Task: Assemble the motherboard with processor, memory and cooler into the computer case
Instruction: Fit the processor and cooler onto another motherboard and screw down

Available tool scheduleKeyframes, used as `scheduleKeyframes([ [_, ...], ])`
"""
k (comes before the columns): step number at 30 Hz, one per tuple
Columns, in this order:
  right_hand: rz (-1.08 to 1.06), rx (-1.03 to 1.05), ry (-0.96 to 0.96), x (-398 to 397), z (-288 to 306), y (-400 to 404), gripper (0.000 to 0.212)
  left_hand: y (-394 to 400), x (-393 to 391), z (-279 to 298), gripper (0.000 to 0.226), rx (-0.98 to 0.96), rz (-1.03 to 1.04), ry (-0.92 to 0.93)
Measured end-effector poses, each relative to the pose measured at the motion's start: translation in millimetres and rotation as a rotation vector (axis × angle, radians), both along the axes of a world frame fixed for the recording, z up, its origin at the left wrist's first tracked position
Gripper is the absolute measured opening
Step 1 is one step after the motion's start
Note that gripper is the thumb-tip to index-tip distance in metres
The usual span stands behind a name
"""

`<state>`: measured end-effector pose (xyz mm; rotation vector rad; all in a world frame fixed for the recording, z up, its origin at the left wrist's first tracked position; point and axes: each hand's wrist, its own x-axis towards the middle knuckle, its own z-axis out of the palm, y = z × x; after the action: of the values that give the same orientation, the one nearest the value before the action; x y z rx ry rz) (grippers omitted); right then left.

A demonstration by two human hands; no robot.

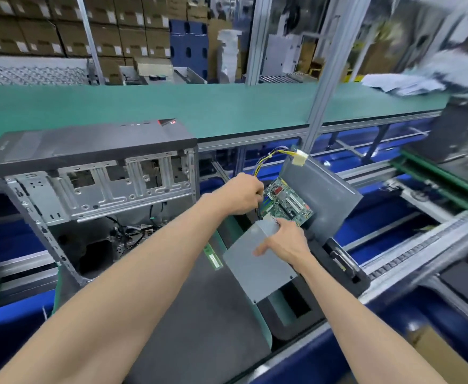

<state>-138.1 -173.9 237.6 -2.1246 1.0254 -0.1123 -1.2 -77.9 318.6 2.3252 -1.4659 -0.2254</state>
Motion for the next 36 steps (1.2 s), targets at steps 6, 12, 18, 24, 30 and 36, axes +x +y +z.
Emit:
scheduleKeyframes([
  [6,-0.060,-0.161,0.107,46,-7,-28,0.097,-49,43,-25,0.023,-0.006,0.107,-0.083],
  [12,0.002,-0.243,0.154,100,-25,-62,0.127,-80,94,-61,0.021,-0.030,0.282,-0.015],
  [18,0.060,-0.230,0.160,148,-59,-79,0.129,-107,133,-96,0.019,-0.021,0.518,0.040],
  [24,0.065,-0.273,0.149,178,-95,-82,0.127,-117,155,-142,0.021,0.053,0.632,0.175],
  [30,0.085,-0.313,0.217,198,-119,-89,0.127,-118,172,-187,0.033,0.242,0.582,0.236],
  [36,0.120,-0.304,0.289,207,-147,-88,0.122,-123,177,-216,0.041,0.303,0.558,0.272],
])
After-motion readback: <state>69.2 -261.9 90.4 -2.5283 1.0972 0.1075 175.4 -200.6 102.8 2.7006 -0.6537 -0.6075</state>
